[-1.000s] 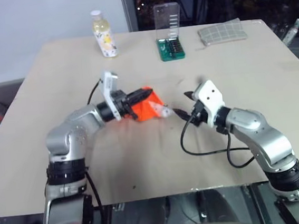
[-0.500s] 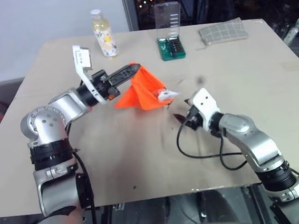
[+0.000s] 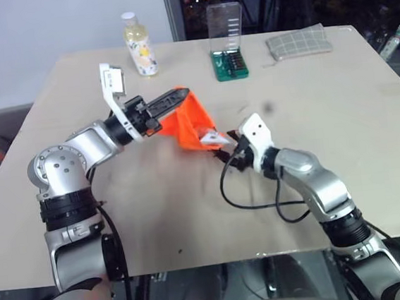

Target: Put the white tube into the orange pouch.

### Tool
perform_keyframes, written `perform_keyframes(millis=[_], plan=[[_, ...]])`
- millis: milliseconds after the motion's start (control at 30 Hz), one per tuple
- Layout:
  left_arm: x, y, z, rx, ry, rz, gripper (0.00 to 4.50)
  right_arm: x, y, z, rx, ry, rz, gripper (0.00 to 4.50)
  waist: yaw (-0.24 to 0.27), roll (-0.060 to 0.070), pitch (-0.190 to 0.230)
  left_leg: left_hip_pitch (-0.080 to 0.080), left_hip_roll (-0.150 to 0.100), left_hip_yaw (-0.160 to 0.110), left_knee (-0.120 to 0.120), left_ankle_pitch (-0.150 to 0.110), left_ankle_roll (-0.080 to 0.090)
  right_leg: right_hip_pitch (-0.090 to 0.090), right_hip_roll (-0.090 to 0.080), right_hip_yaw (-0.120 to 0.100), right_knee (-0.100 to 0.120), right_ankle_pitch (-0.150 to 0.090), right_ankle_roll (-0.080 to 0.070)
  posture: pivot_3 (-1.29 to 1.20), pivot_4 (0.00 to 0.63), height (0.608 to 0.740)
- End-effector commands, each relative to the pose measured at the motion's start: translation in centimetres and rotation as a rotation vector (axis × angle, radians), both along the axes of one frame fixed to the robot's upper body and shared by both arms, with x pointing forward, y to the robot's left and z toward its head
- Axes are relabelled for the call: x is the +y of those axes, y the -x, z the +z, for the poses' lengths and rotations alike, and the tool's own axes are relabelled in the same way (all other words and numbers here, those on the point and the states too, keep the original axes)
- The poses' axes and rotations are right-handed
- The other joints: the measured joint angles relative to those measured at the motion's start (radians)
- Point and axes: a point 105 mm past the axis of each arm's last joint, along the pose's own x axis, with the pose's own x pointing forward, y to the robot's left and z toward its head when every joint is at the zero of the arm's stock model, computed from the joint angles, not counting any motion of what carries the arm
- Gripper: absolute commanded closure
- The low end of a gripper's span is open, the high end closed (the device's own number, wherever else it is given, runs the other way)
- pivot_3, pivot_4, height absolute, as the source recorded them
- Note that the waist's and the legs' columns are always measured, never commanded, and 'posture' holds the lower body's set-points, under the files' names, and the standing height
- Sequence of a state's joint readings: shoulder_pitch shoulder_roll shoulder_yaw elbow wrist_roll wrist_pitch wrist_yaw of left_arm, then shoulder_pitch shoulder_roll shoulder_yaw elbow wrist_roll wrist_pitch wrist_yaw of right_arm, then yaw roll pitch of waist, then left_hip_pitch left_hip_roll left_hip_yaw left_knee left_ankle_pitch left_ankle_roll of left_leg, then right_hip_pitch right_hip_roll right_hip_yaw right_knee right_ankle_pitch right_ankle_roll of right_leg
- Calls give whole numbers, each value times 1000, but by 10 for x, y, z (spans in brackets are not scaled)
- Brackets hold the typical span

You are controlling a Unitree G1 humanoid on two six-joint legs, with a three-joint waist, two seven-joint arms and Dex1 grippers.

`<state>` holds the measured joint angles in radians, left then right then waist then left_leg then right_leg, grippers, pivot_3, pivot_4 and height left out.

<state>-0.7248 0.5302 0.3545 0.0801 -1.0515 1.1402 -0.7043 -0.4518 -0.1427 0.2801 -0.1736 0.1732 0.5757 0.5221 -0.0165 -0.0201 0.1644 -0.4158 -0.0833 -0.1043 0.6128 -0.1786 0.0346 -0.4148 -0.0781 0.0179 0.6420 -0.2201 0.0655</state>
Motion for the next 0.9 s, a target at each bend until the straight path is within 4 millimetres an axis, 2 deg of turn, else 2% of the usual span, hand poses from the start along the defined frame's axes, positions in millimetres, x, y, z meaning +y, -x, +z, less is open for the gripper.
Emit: perform_keyframes(millis=[33,367,467,633,800,900], plan=[[1,9,20,-90,21,-8,4500,11,5,12,-17,-40,61,1165,0,0,0,0,0,0,0,0,0,0,0,0,0,0,0,0,150,740],[-1,9,23,-95,19,-3,4500,10,-14,11,15,-61,28,1165,0,0,0,0,0,0,0,0,0,0,0,0,0,0,0,0,150,740],[-1,8,22,-93,18,1,4500,8,-13,10,23,-57,37,2001,0,0,0,0,0,0,0,0,0,0,0,0,0,0,0,0,150,740],[-1,8,22,-91,21,4,4500,8,-11,9,32,-68,51,4473,-1,0,0,0,0,0,0,0,0,0,0,0,0,0,0,0,150,740],[0,7,21,-88,23,9,4500,2,-8,7,33,-67,39,4473,-1,0,0,0,0,0,0,0,0,0,0,0,0,0,0,0,150,740],[1,5,18,-88,7,22,4500,-22,-6,4,0,4,-24,4473,4,0,0,0,0,0,0,0,0,0,0,0,0,0,0,0,150,740]])
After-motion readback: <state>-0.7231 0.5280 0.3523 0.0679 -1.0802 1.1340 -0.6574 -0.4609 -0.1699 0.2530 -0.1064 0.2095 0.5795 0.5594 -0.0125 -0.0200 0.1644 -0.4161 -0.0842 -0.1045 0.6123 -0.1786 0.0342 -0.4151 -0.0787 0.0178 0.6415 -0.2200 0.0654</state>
